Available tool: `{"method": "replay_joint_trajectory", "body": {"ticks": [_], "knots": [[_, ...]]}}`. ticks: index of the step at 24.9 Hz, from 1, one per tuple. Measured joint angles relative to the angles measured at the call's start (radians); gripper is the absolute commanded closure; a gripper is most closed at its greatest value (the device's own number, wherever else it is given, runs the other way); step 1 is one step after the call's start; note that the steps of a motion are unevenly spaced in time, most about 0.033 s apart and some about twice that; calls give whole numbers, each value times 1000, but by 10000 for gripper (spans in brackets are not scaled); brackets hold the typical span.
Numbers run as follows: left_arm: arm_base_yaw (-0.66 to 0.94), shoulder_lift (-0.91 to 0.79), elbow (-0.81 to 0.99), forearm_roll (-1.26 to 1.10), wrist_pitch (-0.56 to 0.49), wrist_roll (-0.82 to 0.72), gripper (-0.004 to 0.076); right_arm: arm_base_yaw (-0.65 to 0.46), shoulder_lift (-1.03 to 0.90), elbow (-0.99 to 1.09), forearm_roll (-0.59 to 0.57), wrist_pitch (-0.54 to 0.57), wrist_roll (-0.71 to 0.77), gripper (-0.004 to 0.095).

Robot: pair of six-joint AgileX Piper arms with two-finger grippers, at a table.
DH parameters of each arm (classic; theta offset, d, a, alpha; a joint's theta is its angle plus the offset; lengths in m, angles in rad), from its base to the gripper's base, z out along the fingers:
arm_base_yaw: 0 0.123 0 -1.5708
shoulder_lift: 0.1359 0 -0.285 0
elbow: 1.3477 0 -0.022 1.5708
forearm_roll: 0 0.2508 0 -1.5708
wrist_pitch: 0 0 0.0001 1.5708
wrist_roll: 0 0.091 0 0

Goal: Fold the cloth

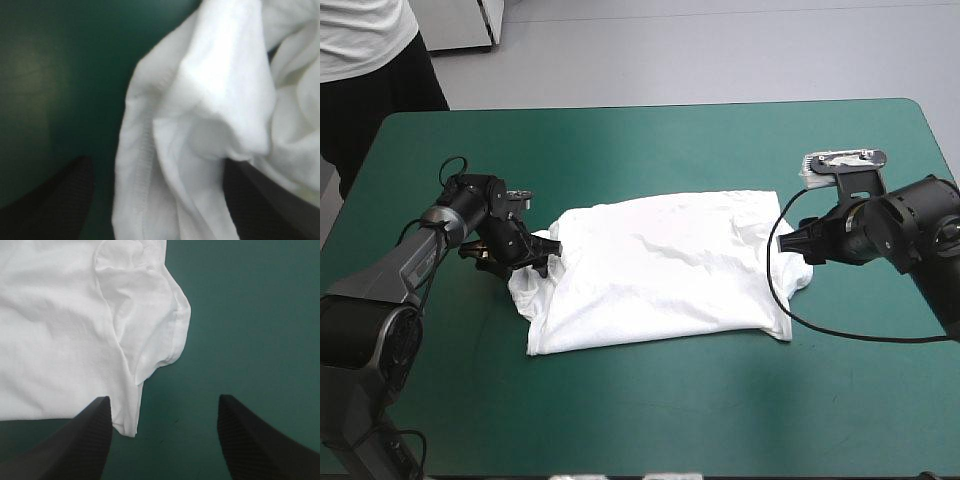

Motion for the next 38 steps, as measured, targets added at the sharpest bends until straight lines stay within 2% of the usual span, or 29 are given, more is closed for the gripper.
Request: {"method": "replay_joint_trajectory", "body": {"ticks": [3, 5, 6, 8, 19, 24, 29, 34, 38], "knots": [[0, 11, -8, 5, 12, 0, 349, 0, 0, 0, -11, 1, 0, 332], [1, 20, -14, 8, 17, 0, 475, 0, 0, 0, -18, 5, 0, 332], [2, 21, -18, 8, 17, 0, 575, 0, 0, 0, -20, 5, 0, 332], [4, 28, -23, 12, 20, 0, 724, 0, 0, 0, -22, 10, 0, 332], [5, 14, -25, -11, 5, 0, 734, 0, 0, 0, -40, 34, 0, 332], [-30, -37, -90, -14, 7, 1, 734, 0, 0, 0, -40, 34, 2, 332], [-133, -66, -193, -58, 45, 7, 734, 0, 0, 0, -41, 36, 3, 332], [-287, -58, -208, -97, 15, 9, 734, 0, 0, 0, -43, 37, 3, 332], [-319, -18, -209, -109, 6, 11, 734, 0, 0, 0, -44, 37, 3, 332]]}}
